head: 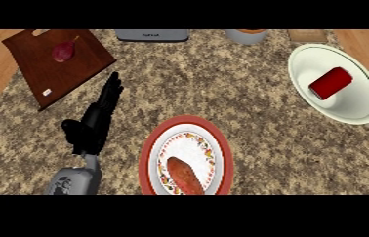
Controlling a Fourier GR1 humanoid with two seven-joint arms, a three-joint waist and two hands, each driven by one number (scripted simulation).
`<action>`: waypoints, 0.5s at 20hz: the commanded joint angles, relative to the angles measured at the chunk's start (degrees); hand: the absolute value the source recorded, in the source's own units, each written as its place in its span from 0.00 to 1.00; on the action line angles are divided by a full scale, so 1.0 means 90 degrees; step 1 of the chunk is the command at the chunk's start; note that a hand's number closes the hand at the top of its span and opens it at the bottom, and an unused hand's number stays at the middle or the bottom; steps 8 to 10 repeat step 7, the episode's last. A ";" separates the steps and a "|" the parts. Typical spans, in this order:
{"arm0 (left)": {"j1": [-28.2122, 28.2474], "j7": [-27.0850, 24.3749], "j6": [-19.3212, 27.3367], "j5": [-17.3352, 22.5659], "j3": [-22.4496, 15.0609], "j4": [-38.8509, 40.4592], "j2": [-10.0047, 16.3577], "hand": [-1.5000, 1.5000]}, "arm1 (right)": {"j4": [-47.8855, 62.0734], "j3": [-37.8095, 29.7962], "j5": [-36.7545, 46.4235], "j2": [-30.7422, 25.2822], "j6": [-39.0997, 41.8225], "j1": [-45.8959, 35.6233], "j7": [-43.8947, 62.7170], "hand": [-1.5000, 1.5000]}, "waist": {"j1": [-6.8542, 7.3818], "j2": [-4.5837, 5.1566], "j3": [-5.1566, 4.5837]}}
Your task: Pick the can from the plate and place it in the bowl
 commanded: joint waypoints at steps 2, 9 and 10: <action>0.0087 0.0023 -0.0158 0.0121 0.0084 -0.0250 0.0157 0.50 | 0.0009 0.0018 -0.0061 -0.0282 0.1113 0.0566 -0.0971 0.00 | 0.0034 0.0008 0.0010; -0.0133 0.0047 -0.0023 0.0050 0.0054 0.0058 0.0084 0.50 | -0.0089 0.0120 -0.0071 -0.0135 0.1017 0.0814 -0.1143 0.00 | 0.0012 0.0023 0.0011; -0.0133 0.0047 -0.0023 0.0050 0.0054 0.0058 0.0084 0.50 | -0.0089 0.0120 -0.0071 -0.0135 0.1017 0.0814 -0.1143 0.00 | 0.0012 0.0023 0.0011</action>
